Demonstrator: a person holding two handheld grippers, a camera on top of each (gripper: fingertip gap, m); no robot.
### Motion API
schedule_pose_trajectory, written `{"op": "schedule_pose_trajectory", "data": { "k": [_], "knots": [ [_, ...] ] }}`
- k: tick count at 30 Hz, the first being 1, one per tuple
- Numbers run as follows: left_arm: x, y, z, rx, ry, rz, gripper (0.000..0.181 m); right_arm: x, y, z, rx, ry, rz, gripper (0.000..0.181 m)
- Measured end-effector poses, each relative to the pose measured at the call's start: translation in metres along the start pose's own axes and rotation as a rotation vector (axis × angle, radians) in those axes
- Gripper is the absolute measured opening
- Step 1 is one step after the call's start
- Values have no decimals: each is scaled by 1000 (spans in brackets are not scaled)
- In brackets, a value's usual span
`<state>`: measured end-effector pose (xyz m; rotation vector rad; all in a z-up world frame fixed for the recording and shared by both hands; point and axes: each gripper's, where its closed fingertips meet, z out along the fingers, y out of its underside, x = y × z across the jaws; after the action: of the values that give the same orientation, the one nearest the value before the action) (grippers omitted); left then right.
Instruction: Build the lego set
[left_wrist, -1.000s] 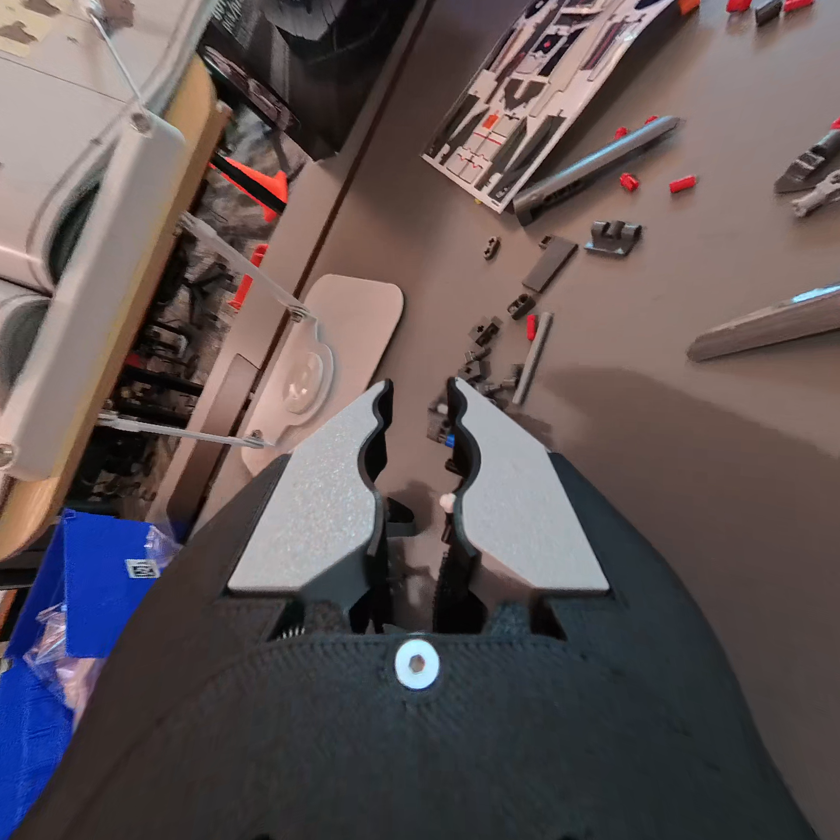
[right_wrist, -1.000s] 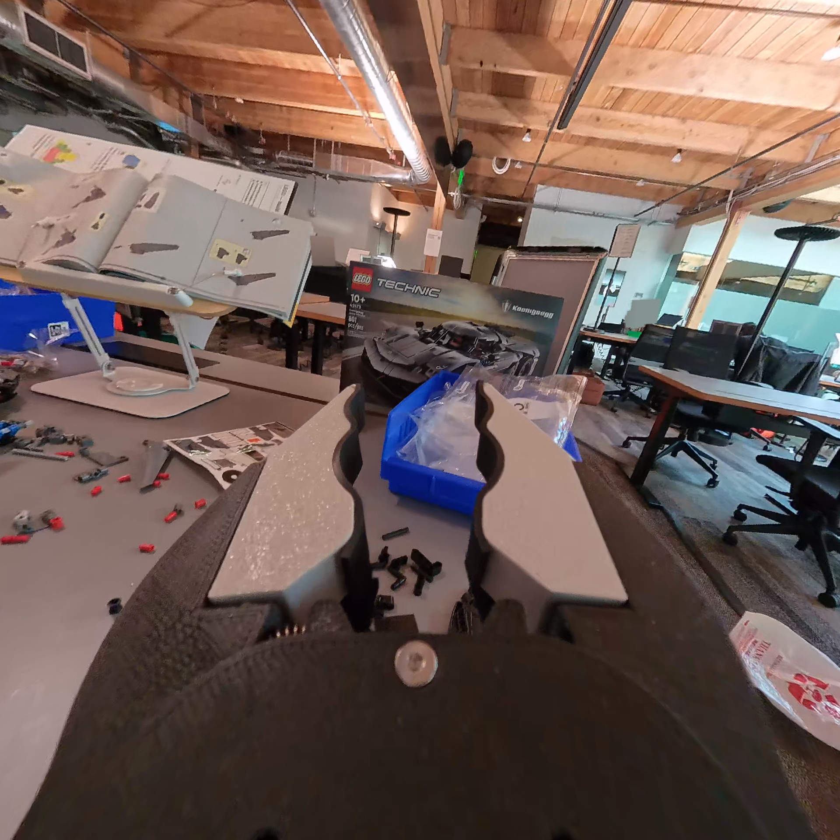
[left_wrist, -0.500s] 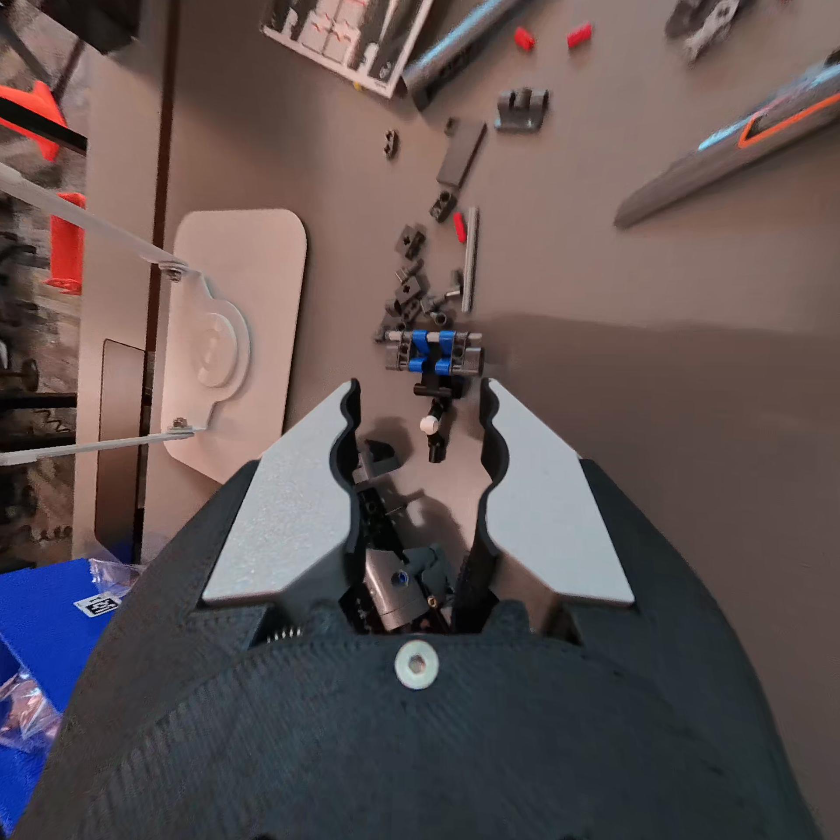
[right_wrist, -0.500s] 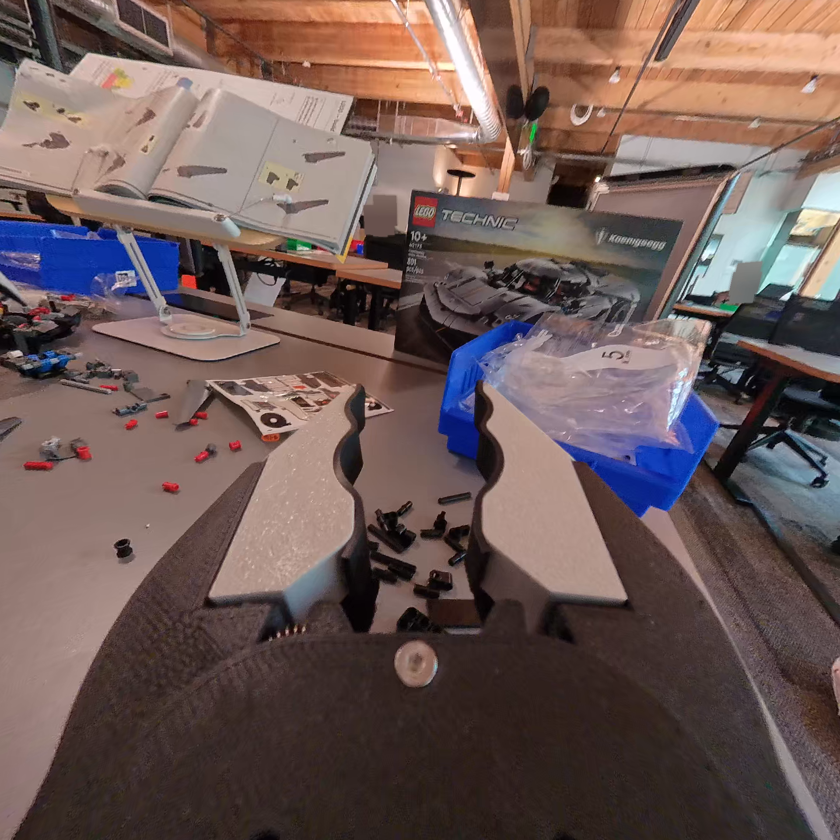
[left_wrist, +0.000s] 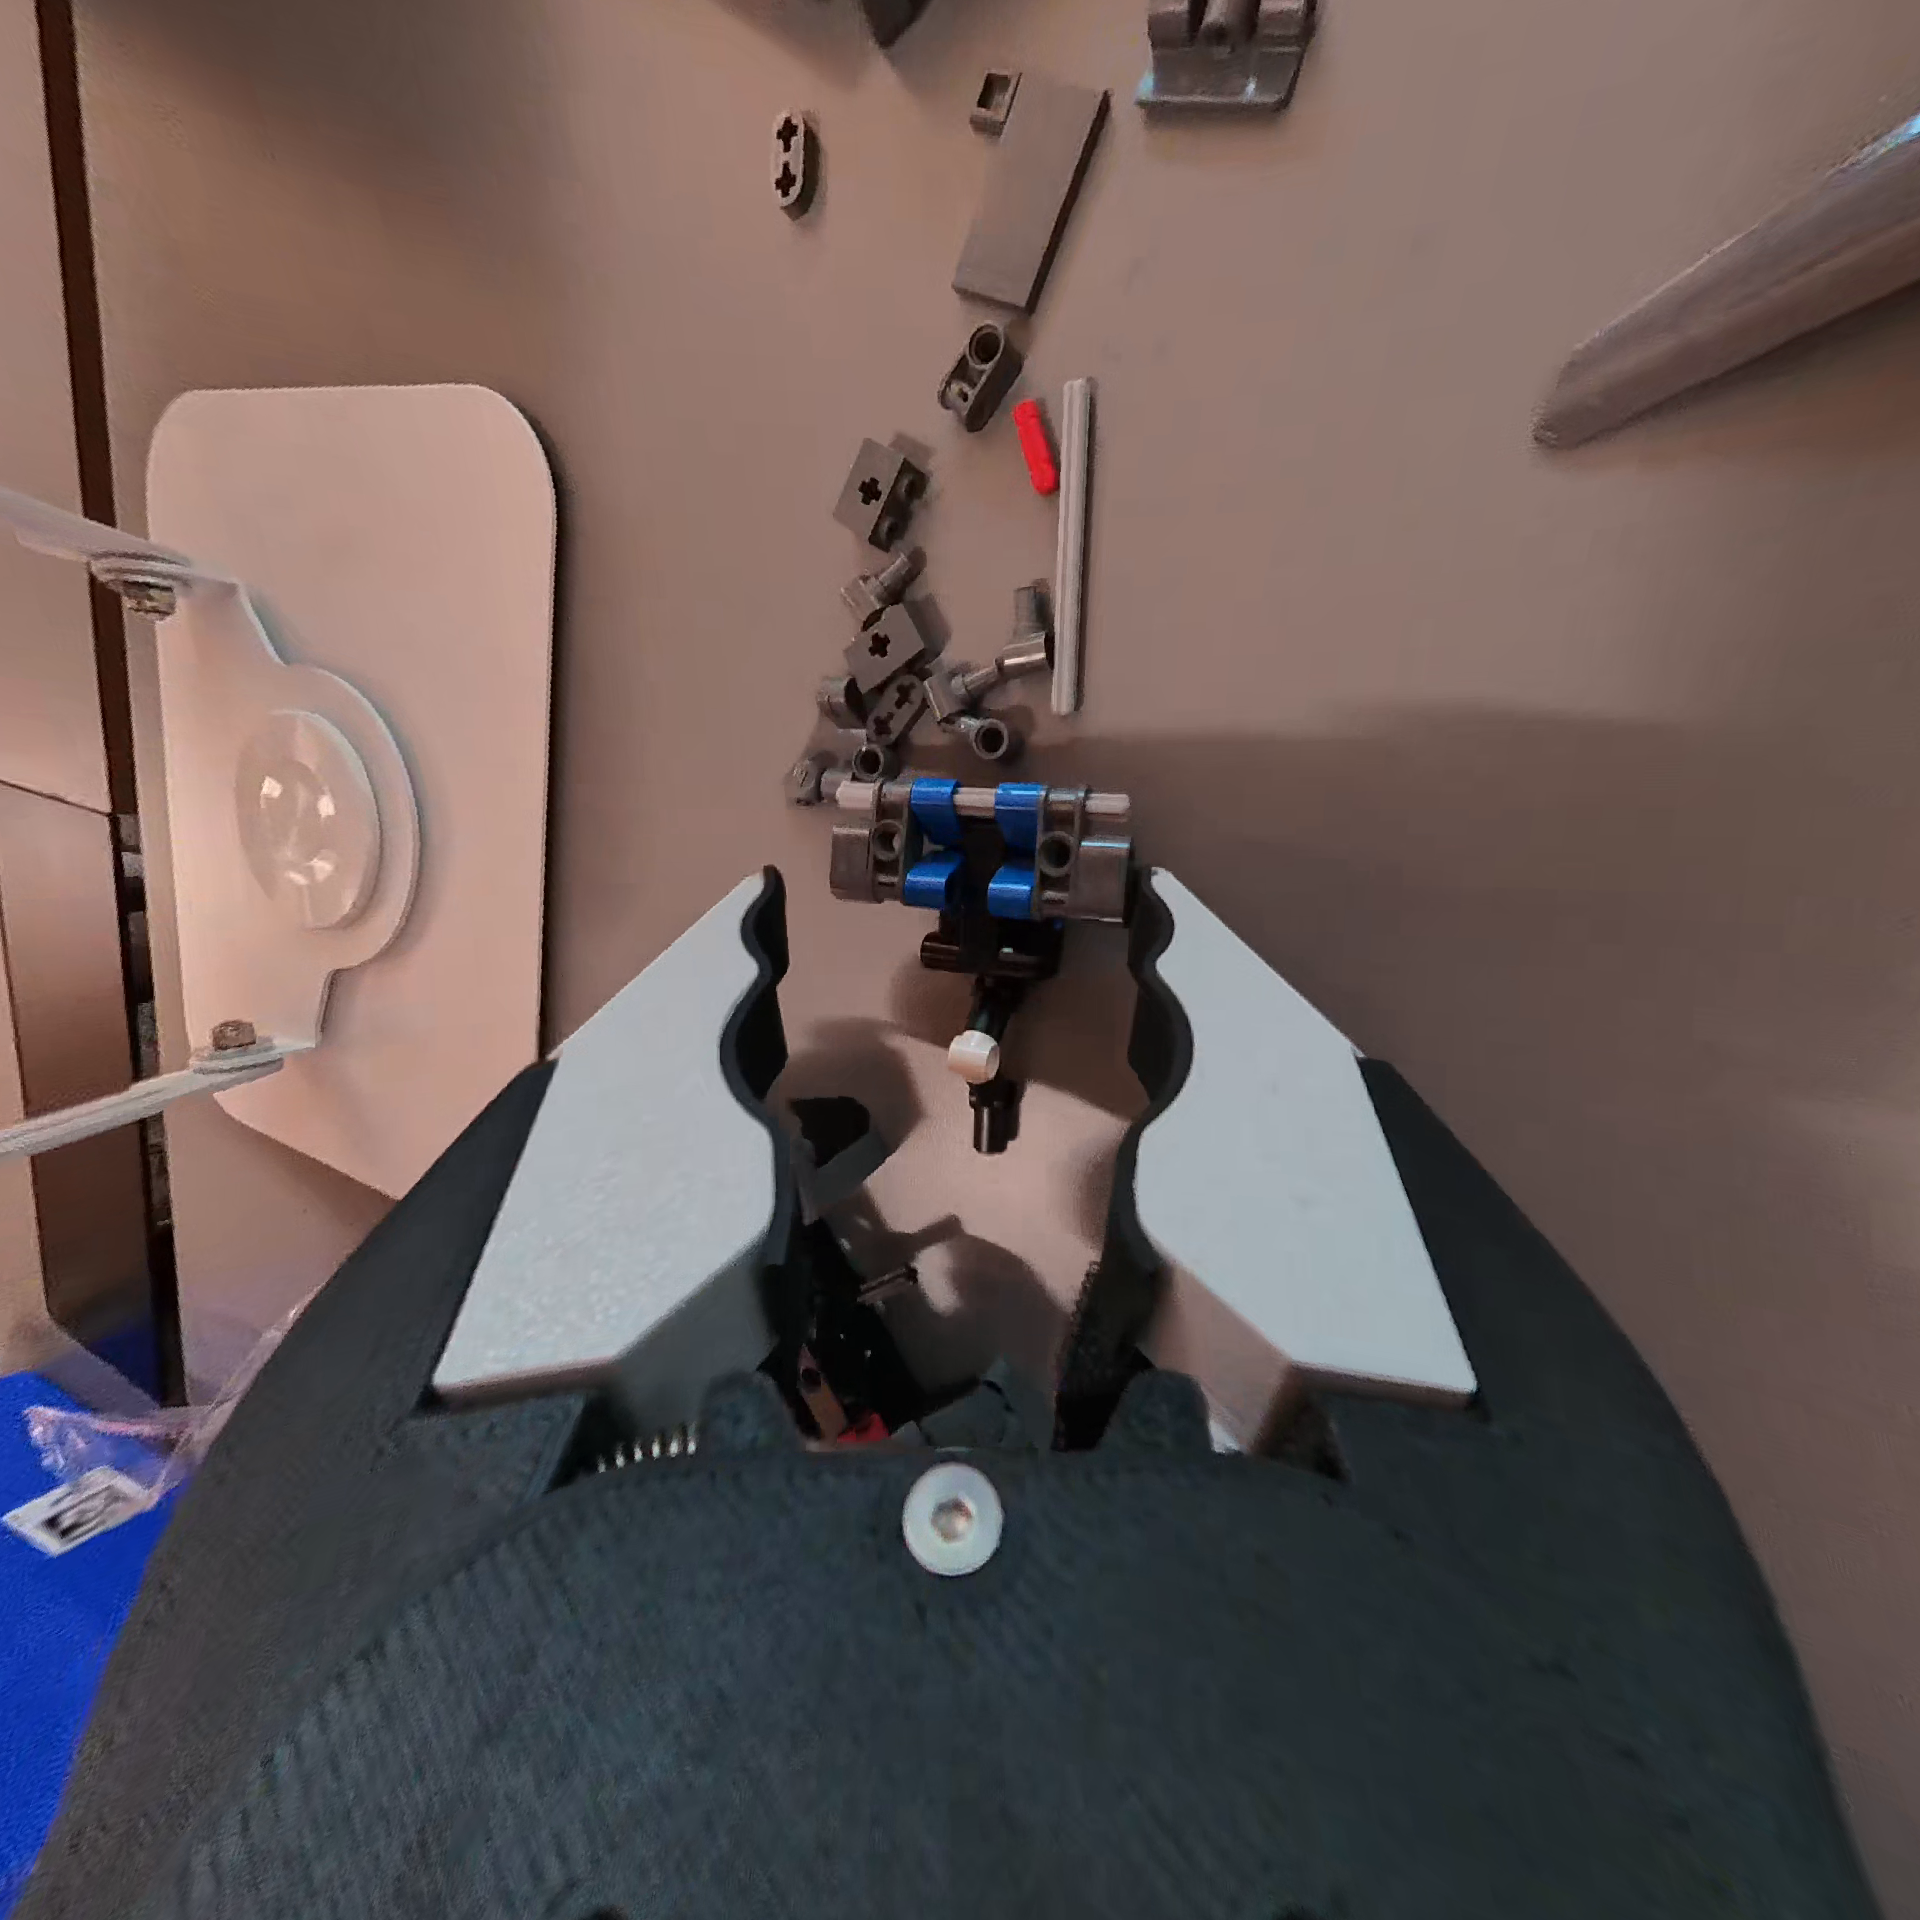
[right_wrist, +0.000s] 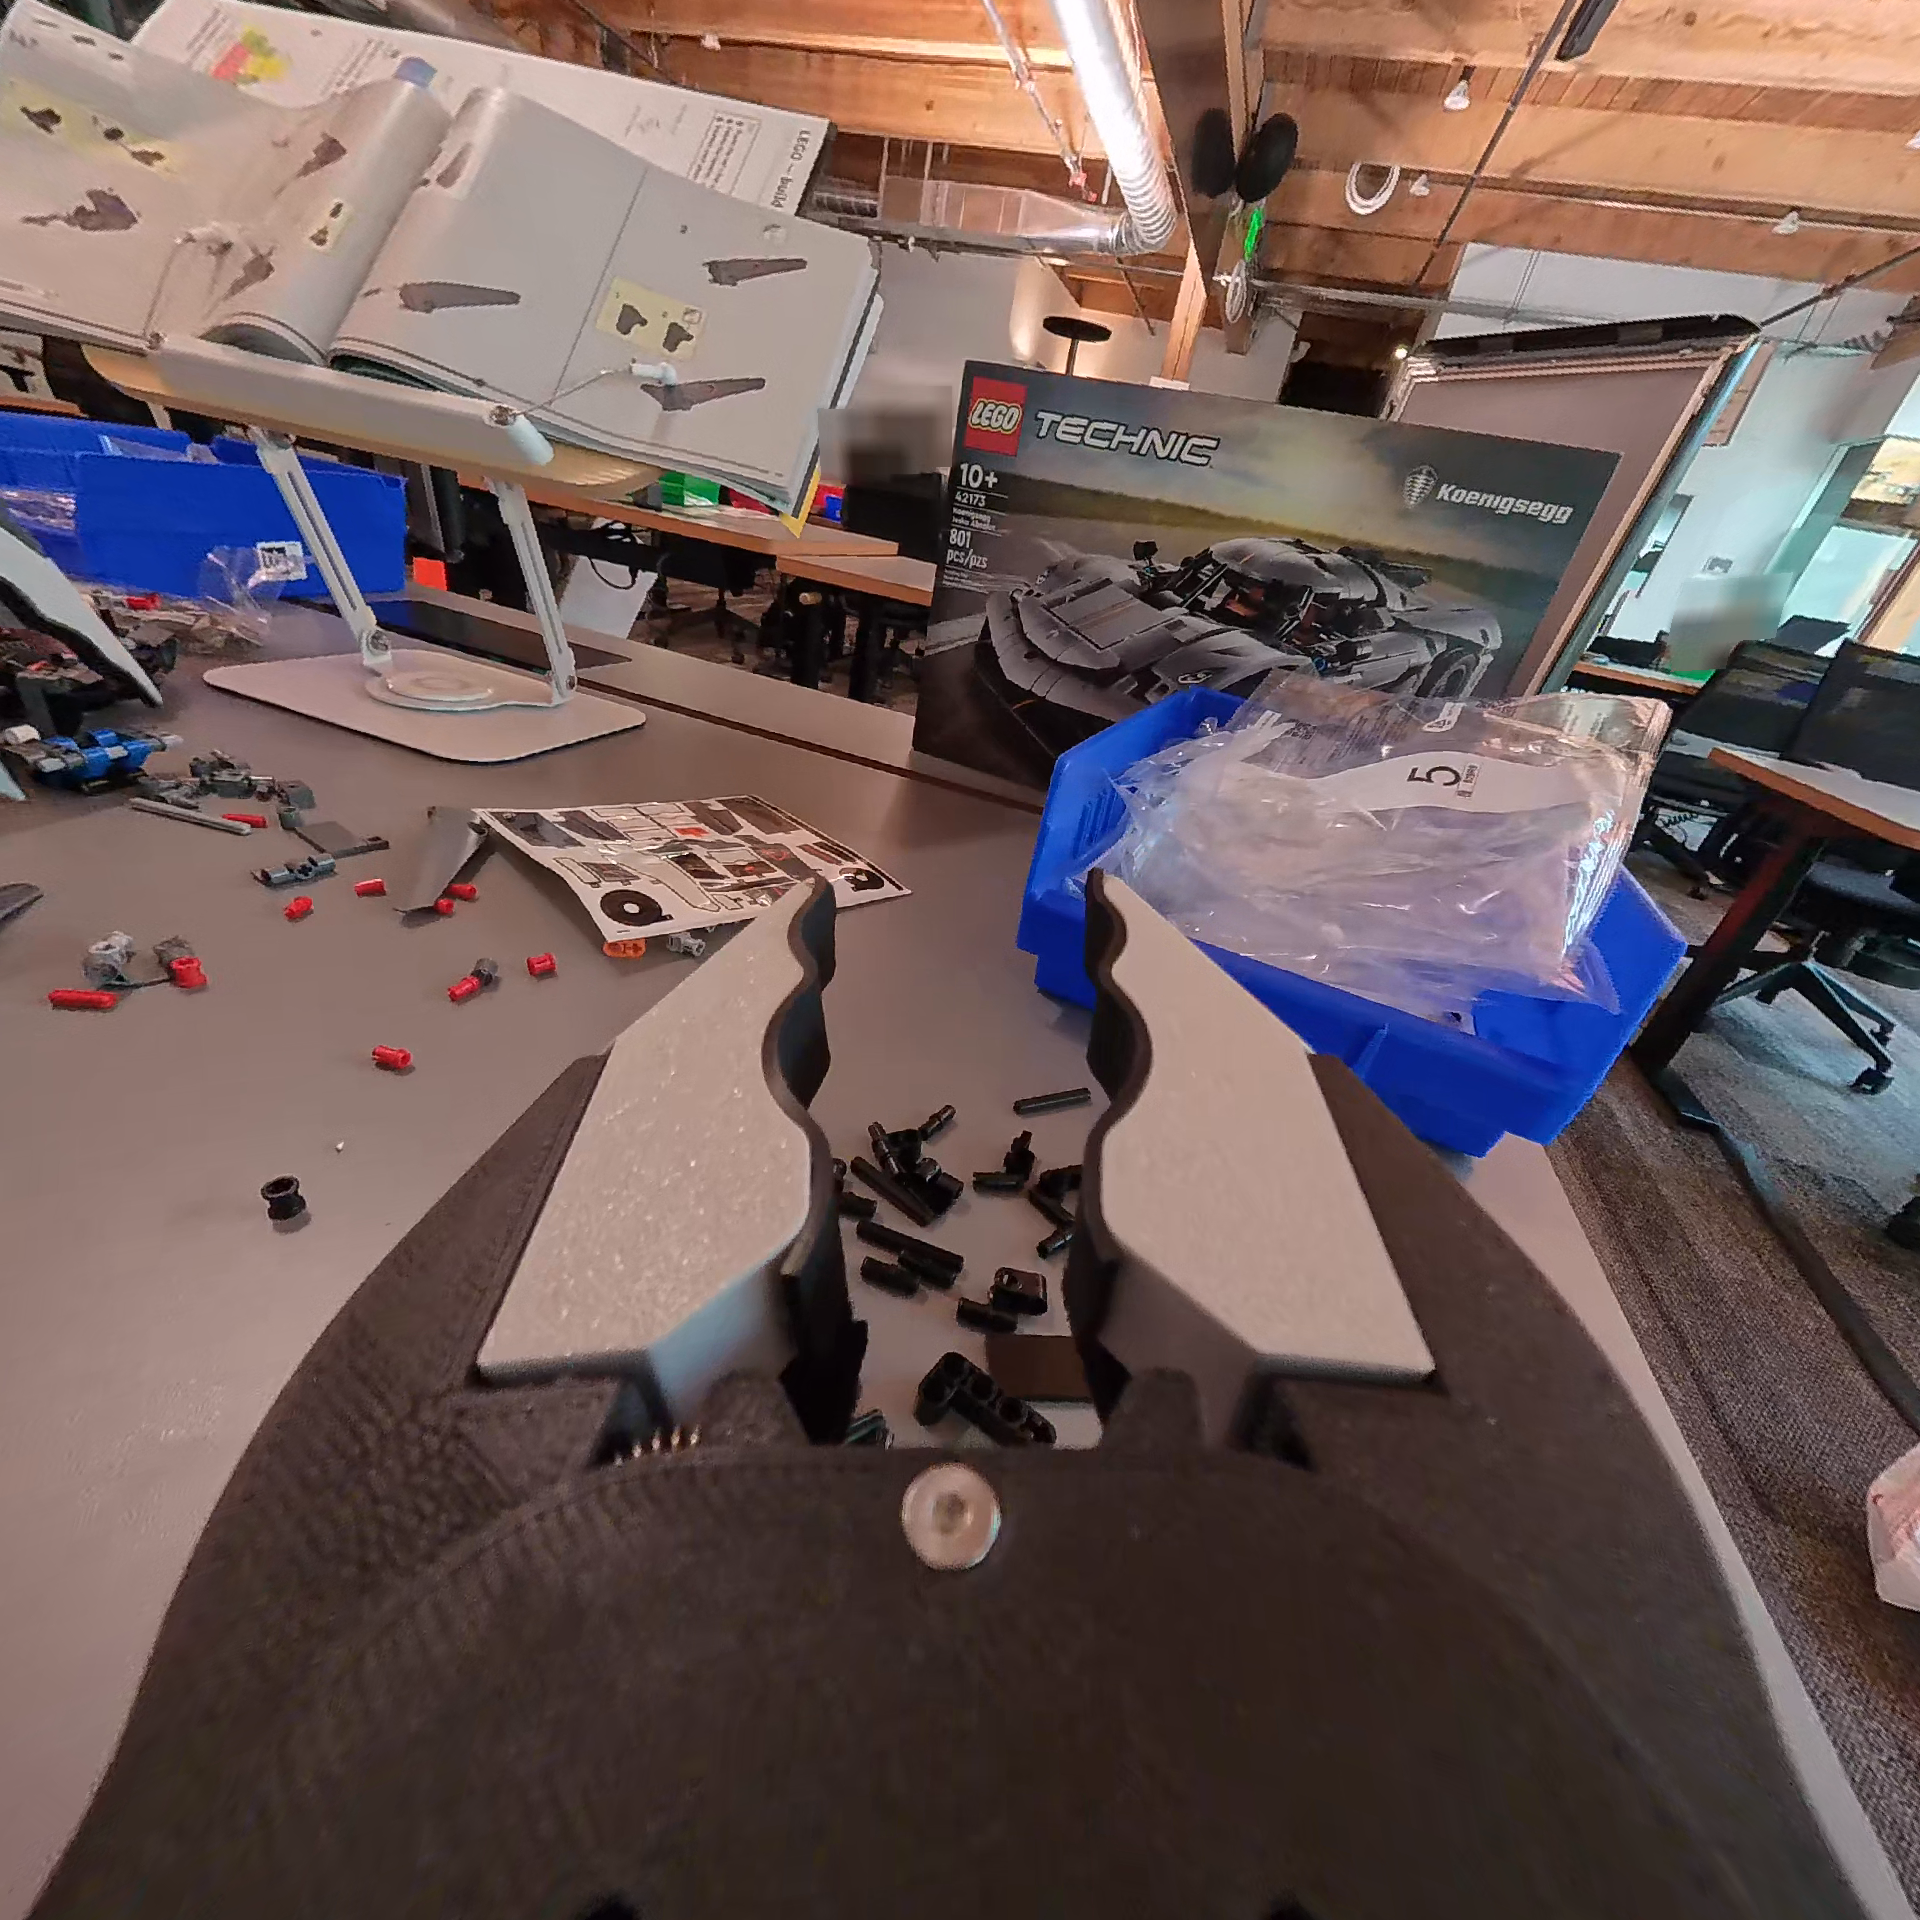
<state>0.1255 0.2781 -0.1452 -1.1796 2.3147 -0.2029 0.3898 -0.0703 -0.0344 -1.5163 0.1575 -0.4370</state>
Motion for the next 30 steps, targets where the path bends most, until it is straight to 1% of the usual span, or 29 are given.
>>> {"op": "schedule_pose_trajectory", "data": {
  "k": [3, 8, 10, 14, 15, 17, 18, 20, 23, 24, 26, 30],
  "knots": [
    [3, -1, 2, 2, 52, 0, 55, 2, 0, -1, 3, 2, 17, 46],
    [12, 1, -3, -8, 73, 17, 55, 4, -2, -4, 20, 2, 40, 46],
    [22, 5, -9, -30, 79, 31, 55, 4, -2, -4, 20, 1, 39, 46],
    [53, 9, -25, -58, 106, 88, 55, 3, -2, -4, 20, 1, 30, 46],
    [58, 8, -28, -53, 110, 87, 56, 3, -2, -4, 20, -1, 28, 46],
    [58, 5, -31, -41, 85, 78, 71, 2, -2, -3, 17, -2, 24, 46],
    [57, 3, -34, -31, 77, 74, 76, 2, -2, -3, 16, -1, 21, 46],
    [52, -5, -42, 8, 64, 66, 74, 2, -2, -4, 19, 3, 18, 46],
    [32, -15, -49, 34, 9, 73, 59, 3, -2, -5, 19, 5, 21, 46],
    [21, -16, -48, 20, -20, 80, 54, 3, -2, -5, 19, 5, 22, 46],
    [6, -16, -40, -16, -34, 115, 48, 3, -2, -5, 17, 7, 22, 46],
    [-19, -12, -16, -97, -48, 179, 34, 3, -1, -5, 10, 10, 13, 46]
  ]
}}
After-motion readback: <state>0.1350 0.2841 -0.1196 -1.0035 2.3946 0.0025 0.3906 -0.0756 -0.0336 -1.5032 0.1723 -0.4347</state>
